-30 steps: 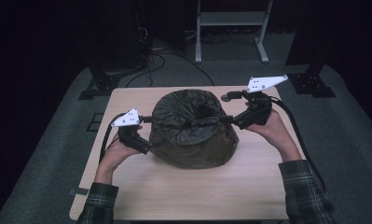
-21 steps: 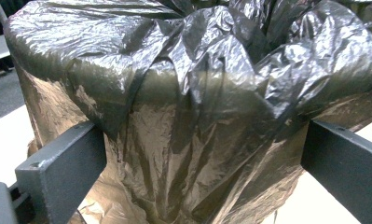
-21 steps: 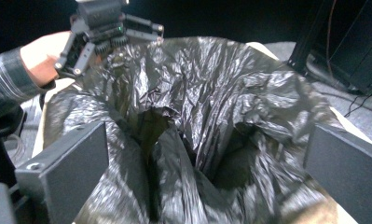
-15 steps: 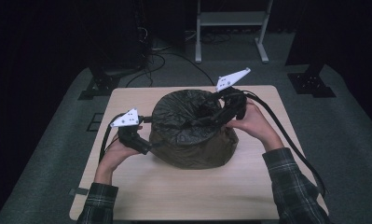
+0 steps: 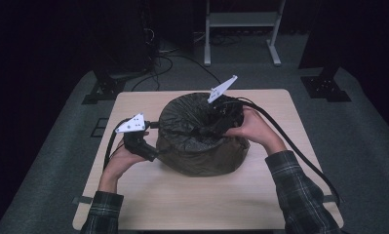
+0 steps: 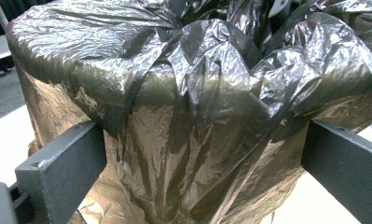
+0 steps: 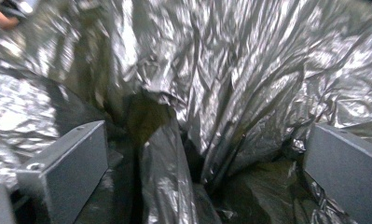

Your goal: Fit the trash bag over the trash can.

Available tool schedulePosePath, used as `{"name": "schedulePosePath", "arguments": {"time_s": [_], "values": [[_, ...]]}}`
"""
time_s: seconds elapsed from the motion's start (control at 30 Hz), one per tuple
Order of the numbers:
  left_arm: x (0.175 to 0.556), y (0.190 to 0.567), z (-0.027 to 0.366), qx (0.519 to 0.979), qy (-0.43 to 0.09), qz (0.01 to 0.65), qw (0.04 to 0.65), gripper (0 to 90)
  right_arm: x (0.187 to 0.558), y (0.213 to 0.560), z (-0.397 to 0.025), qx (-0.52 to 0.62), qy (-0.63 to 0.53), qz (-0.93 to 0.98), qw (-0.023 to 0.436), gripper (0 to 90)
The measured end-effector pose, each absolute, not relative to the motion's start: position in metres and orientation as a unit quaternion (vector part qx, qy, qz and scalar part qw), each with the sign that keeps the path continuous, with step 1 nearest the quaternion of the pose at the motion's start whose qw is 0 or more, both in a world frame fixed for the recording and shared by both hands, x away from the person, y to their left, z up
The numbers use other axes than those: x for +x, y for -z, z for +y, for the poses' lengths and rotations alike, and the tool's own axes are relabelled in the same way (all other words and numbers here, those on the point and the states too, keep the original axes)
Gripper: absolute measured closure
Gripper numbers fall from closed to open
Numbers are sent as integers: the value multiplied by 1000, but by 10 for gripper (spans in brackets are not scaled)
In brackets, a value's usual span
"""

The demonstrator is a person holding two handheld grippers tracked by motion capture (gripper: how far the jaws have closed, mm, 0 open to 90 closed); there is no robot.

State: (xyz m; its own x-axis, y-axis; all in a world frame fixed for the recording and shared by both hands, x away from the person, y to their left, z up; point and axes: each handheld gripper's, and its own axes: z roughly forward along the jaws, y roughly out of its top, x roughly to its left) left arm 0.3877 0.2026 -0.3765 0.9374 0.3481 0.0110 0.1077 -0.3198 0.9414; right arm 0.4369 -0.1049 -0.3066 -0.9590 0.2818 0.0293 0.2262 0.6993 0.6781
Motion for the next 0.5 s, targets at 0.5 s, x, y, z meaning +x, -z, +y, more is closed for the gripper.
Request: {"name": "schedulePosePath", "arguments": {"time_s": [0.5], "values": [[389, 379, 201, 810, -103, 143, 559, 0, 438, 310, -93, 149, -228, 962, 27, 0]]}}
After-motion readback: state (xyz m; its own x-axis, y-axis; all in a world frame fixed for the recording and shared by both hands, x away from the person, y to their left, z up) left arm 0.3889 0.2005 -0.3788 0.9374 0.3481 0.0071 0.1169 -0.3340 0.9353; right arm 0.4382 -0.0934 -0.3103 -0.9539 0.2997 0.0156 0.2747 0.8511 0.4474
